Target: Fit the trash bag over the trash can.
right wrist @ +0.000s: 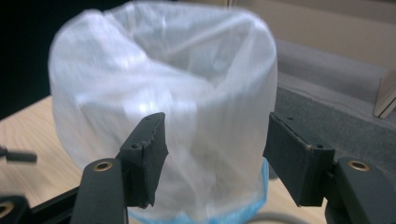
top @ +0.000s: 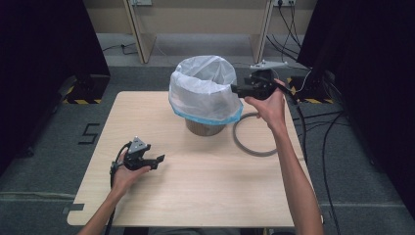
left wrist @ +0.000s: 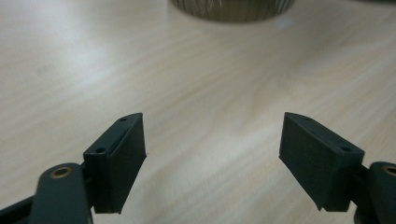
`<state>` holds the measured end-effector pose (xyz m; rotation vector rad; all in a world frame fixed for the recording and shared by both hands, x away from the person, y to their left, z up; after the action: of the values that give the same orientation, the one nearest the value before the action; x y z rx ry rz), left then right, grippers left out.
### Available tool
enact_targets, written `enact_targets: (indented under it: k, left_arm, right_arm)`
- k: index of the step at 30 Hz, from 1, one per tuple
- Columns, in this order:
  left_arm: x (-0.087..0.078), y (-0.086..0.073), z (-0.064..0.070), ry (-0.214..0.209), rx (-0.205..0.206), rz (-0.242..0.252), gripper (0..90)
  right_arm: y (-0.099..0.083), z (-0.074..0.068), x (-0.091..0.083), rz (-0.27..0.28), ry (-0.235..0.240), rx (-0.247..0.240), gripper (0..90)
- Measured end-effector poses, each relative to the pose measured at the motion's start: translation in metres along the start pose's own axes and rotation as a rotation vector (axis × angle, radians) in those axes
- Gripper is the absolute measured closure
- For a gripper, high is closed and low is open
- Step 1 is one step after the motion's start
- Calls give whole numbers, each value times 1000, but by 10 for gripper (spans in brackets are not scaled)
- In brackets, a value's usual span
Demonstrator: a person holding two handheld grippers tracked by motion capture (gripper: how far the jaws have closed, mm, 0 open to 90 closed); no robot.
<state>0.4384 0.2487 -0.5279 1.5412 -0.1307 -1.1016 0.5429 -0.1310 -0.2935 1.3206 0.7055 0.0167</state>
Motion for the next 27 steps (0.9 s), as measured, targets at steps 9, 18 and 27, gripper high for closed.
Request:
enact_targets:
  k: [9, 18, 27]
  left_arm:
    - [0, -18, 6, 21, 23, -110, 217]
    - [-1, -20, 5, -5, -8, -115, 199]
    - [-1, -20, 5, -5, -8, -115, 198]
  right_arm:
    - [61, -25, 32, -16, 7, -26, 313]
    - [97, -54, 100, -104, 1, -41, 303]
    - [98, -67, 162, -179, -4, -13, 305]
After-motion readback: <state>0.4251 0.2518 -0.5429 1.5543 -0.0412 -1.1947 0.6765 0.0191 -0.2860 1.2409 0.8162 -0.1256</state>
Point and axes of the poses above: each handheld gripper's, and its own axes: x roughly forward along the jaws, y roughly out of its top, z roughly to its right, the point moved 3 cm from there along x, roughly forward along the jaws, and after that the axes turned 10 degrees about -y, right-handed, at the moved point
